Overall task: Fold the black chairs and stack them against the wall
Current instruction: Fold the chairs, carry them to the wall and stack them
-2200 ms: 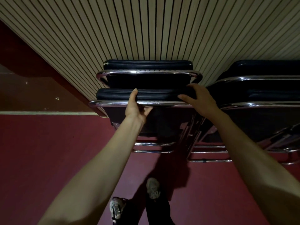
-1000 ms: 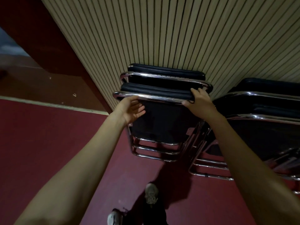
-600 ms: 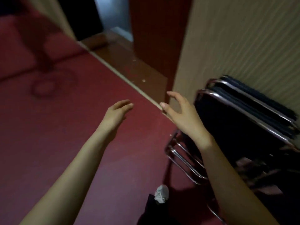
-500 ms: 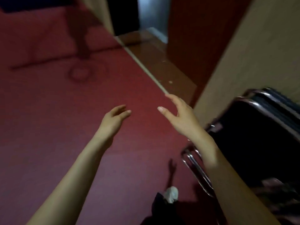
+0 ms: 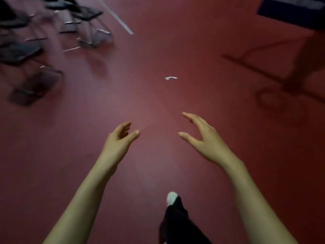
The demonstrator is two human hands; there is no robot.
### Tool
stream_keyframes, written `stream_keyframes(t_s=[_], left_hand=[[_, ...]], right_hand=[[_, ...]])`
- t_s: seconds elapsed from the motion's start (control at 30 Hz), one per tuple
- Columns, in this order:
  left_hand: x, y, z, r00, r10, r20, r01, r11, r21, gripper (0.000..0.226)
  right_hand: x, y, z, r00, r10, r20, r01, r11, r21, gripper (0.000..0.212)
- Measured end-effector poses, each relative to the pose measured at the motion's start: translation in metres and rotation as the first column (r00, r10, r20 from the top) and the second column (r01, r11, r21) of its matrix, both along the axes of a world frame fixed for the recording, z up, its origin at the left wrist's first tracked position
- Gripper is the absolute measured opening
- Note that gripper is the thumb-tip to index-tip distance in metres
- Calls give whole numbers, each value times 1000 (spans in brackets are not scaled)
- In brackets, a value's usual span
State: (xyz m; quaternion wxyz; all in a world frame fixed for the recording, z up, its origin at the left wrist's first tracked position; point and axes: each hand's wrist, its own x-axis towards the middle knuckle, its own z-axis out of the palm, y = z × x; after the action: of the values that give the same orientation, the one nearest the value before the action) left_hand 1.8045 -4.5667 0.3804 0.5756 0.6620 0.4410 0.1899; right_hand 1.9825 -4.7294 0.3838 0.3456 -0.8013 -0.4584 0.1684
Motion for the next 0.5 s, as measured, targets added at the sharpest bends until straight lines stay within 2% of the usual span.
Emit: stream_keyframes(t_s=[0.1,0.23,0.5], left_hand=[[-32,75,-7,974,222,35,-221,975,-17,46],[-47,183,-7,901,427,73,-425,904,-40,44],[-63,394,-1,758,646,88,-641,764,-80,42]], right_hand=[[0,111,-2,987,161,26,-161,987,-1,58],[-4,267,-2,935,353,35,-354,935,12,61],[-21,540,3,786,616,56,-615,788,-34,72]])
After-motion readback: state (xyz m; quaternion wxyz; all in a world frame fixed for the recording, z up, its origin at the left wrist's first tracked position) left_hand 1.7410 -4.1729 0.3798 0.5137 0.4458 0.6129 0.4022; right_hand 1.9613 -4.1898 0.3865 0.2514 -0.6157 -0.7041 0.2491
